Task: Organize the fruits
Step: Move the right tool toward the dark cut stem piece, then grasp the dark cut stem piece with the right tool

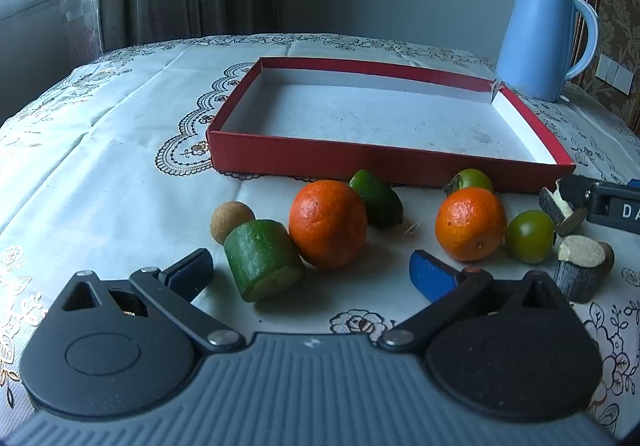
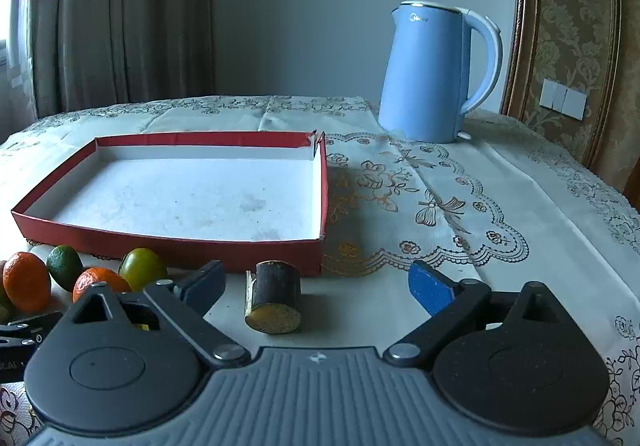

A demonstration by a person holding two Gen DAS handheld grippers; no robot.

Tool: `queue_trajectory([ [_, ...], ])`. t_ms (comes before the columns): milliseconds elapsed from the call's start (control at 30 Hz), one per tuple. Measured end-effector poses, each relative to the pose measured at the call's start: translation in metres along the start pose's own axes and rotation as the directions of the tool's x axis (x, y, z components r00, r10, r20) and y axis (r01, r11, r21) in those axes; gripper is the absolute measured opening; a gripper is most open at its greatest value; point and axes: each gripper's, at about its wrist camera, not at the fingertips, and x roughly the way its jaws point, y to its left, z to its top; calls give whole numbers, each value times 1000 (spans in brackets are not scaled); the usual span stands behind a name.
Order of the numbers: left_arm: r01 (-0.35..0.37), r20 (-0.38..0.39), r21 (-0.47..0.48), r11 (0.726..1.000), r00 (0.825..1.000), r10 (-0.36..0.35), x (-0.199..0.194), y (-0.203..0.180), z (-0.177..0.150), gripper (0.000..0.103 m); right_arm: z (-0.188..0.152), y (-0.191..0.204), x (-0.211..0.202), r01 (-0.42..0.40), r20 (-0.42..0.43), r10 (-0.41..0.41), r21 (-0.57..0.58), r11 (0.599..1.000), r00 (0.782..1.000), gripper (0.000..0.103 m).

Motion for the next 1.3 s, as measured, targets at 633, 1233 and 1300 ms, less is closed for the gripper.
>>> queue_trajectory([
  [633, -15, 8, 5, 1000, 1000, 15, 7, -2, 1, 103, 4, -1, 15, -41, -50, 42, 9, 999, 998, 73],
  [1233, -17, 9, 6, 1000, 1000, 17, 8, -1, 1, 103, -2, -3, 26, -163, -97, 168, 53, 985, 981, 33],
  [1300, -19, 9, 8, 1000, 1000, 19, 8, -1, 1, 103, -1, -6, 22, -162, -79, 166, 56, 985, 983, 32],
])
